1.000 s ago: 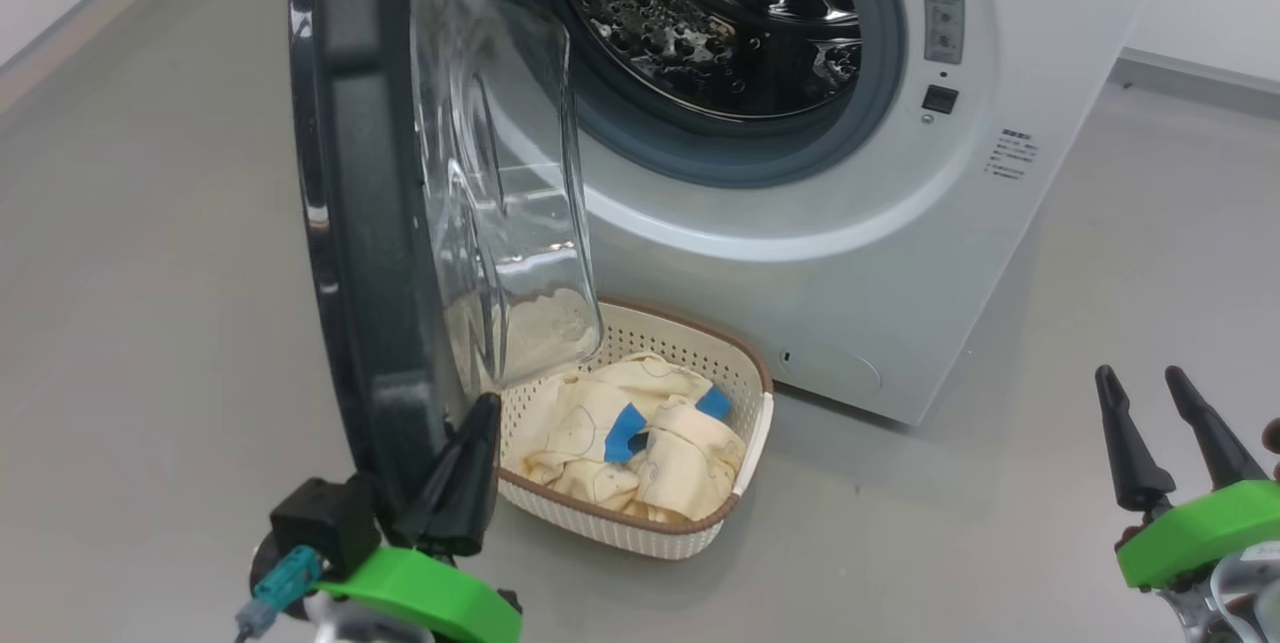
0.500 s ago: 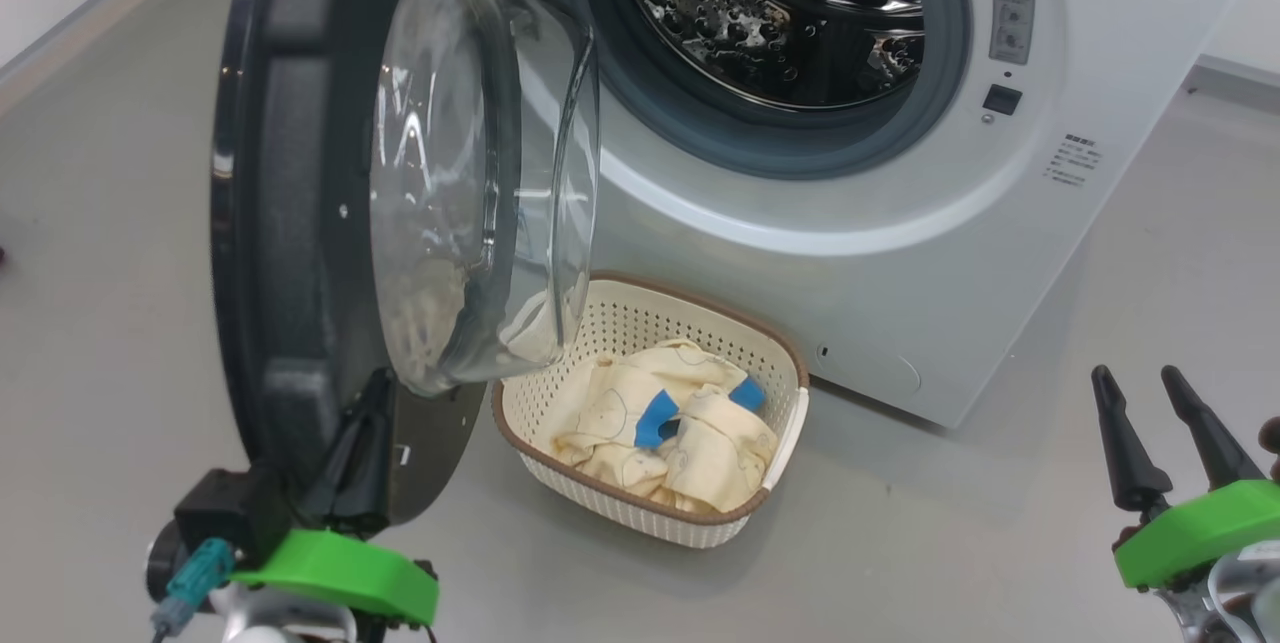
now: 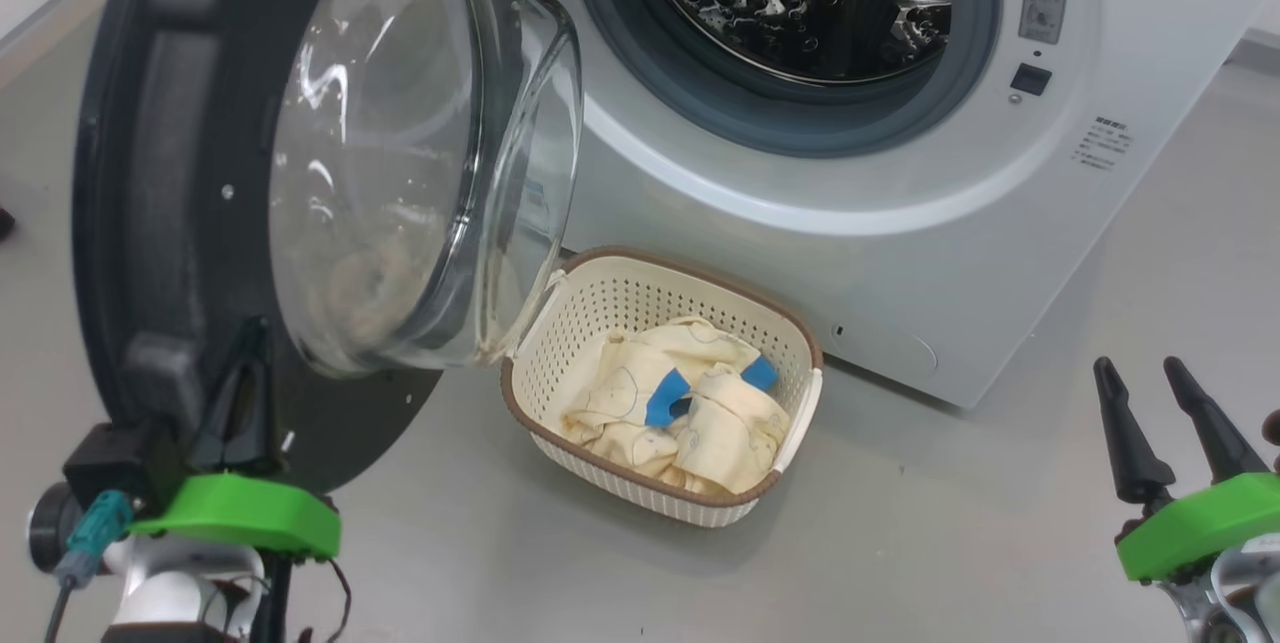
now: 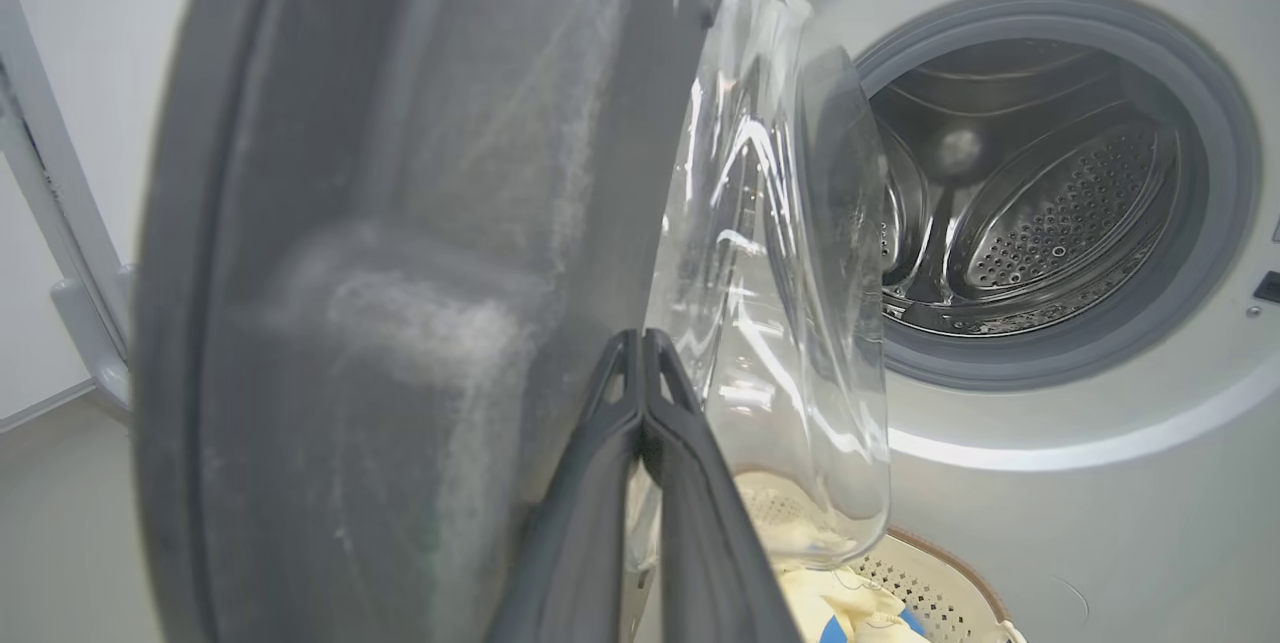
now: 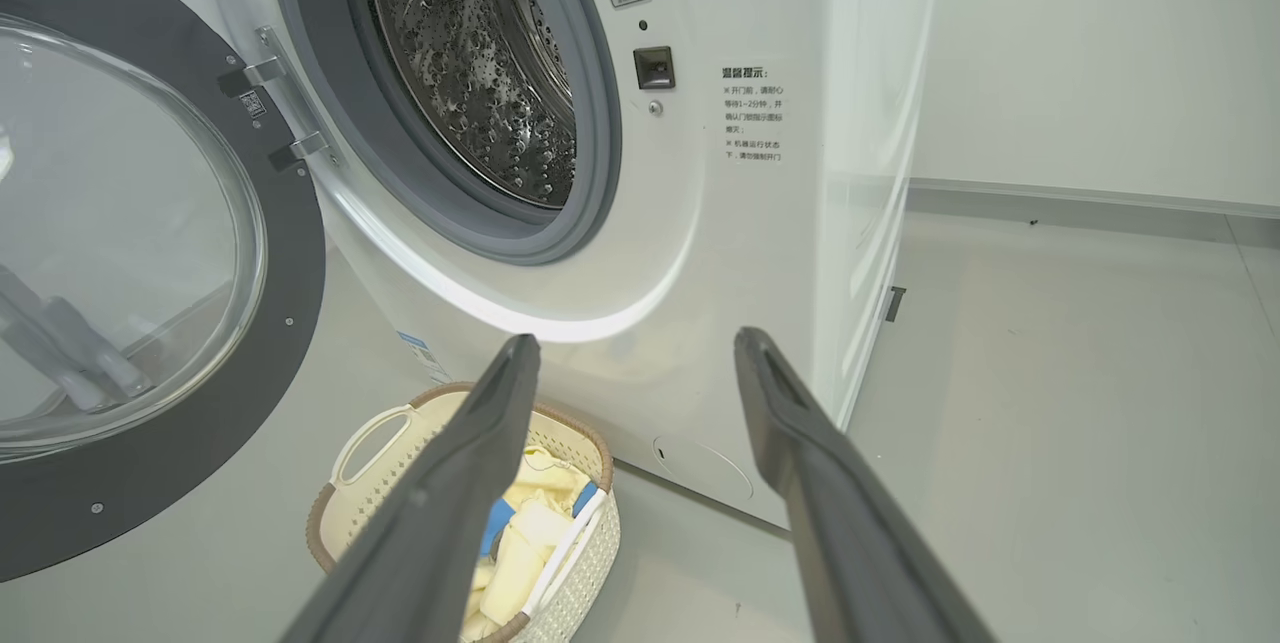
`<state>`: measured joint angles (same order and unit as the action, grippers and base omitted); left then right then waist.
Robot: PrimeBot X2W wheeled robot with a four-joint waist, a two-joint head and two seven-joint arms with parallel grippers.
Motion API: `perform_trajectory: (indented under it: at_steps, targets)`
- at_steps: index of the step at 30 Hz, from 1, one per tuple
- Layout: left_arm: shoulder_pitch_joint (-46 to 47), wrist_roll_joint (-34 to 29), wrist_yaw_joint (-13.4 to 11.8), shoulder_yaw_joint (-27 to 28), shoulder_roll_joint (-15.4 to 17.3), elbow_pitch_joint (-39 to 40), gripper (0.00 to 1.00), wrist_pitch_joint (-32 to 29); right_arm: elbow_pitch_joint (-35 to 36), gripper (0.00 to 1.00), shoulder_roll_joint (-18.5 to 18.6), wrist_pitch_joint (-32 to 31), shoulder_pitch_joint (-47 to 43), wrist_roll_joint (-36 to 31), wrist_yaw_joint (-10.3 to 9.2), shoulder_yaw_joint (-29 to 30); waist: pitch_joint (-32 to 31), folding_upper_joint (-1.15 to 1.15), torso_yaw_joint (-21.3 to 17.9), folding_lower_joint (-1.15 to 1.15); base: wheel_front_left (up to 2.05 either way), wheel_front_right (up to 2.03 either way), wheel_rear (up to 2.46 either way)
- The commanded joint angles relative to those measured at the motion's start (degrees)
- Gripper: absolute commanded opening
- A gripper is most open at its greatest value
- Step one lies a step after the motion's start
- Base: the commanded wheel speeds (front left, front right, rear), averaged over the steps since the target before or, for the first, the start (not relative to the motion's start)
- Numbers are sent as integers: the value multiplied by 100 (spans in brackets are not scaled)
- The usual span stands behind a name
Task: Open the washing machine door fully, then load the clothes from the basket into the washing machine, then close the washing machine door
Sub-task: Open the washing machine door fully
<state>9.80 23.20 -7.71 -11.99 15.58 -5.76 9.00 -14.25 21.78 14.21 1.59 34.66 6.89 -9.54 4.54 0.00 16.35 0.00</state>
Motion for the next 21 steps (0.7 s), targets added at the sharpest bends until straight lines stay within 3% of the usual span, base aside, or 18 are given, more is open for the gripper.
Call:
perform_trajectory:
  at_steps: [1, 21]
  targets:
    - [341, -3, -90, 372, 252, 66, 0, 63, 177, 100, 234, 79, 227, 11, 59, -62, 36, 0, 3, 0, 0, 0, 0]
    - [1411, -28, -187, 1019, 557, -1737, 0, 572, 231, 100, 398, 79, 389, 24, 59, -53, 447, 0, 78, 0, 0, 0, 0]
